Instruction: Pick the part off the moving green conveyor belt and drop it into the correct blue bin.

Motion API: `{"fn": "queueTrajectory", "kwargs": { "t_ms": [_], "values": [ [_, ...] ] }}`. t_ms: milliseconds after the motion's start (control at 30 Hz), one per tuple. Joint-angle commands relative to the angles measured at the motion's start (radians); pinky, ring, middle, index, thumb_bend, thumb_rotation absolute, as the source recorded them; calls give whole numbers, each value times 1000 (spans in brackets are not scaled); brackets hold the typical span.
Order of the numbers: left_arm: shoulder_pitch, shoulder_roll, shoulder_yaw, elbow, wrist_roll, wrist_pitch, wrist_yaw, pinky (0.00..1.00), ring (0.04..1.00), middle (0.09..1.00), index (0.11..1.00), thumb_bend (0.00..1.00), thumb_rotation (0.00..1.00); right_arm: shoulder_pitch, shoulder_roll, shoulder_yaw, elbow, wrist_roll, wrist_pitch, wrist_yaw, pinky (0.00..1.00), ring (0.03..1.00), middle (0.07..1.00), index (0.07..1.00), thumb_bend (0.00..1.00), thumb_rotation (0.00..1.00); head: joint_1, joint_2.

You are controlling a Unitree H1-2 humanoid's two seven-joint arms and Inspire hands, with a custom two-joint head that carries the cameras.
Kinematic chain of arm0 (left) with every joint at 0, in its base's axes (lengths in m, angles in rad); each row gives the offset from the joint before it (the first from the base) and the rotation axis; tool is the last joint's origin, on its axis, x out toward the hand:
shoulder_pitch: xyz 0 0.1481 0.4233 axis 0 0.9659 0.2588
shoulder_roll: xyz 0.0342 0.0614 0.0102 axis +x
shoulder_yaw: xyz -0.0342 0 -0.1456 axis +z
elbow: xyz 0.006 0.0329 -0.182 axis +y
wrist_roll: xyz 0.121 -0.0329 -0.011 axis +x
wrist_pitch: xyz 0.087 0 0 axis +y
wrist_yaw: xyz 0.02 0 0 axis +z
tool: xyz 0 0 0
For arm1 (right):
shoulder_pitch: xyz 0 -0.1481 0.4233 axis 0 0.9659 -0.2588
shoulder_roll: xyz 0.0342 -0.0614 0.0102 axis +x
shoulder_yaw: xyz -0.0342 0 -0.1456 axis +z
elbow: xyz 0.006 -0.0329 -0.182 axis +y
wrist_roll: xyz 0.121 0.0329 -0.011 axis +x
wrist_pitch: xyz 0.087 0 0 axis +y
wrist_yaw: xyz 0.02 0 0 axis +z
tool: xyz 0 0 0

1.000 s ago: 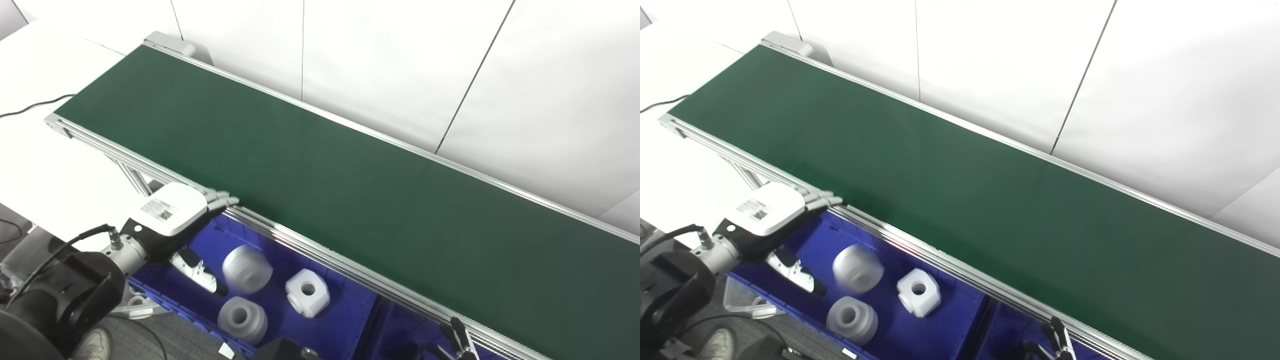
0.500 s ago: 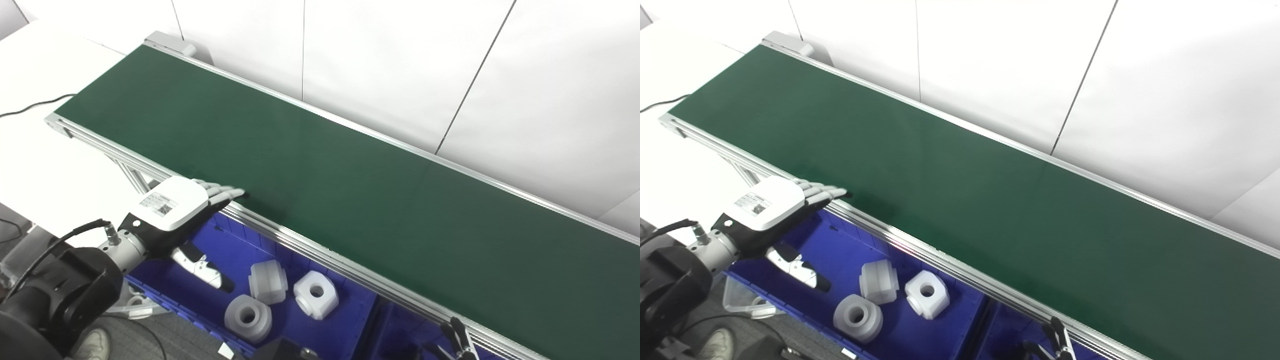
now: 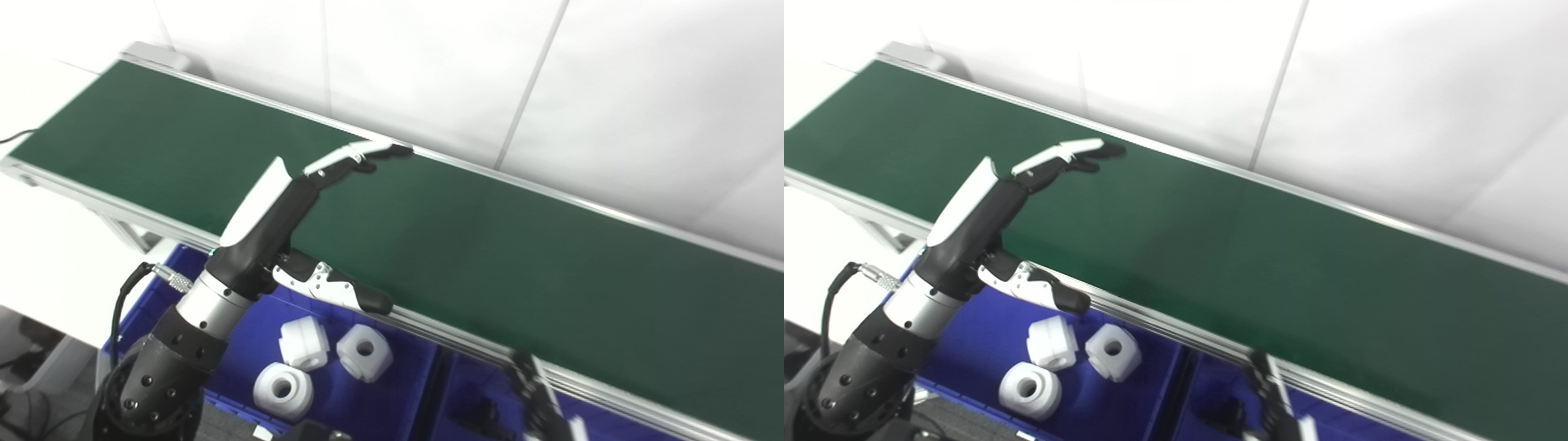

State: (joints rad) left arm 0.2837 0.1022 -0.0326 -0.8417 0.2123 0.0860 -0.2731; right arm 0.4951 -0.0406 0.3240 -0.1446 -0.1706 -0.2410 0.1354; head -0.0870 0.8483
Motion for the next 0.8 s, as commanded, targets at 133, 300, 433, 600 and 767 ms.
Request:
{"fn": "queueTrajectory", "kwargs": {
  "t_ms": [133, 300, 433, 600, 767],
  "values": [
    [66, -61, -91, 166, -122, -81, 30, 845, 892, 876, 847, 798, 699, -26, 87, 45, 17, -68, -23, -59, 978, 976, 1000, 981, 845, 961, -162, -13],
    [180, 7, -135, 252, -192, -161, -10, 900, 910, 903, 884, 731, 655, -26, 115, 55, 42, -76, -19, -79, 1000, 992, 1000, 996, 823, 958, -229, -21],
    [202, 18, -168, 287, -201, -175, -1, 947, 930, 911, 885, 742, 639, -23, 124, 53, 46, -84, -50, -111, 1000, 993, 1000, 989, 818, 954, -241, -27],
    [148, -29, -182, 319, -178, -214, 36, 963, 947, 933, 912, 769, 676, -10, 123, 55, 5, -151, -106, -175, 995, 999, 1000, 990, 866, 994, -213, -32],
    [106, -81, -191, 345, -168, -288, 75, 925, 931, 917, 910, 764, 657, 13, 114, 47, -98, -213, -171, -235, 943, 972, 983, 985, 859, 1000, -182, -23]
  ]
}}
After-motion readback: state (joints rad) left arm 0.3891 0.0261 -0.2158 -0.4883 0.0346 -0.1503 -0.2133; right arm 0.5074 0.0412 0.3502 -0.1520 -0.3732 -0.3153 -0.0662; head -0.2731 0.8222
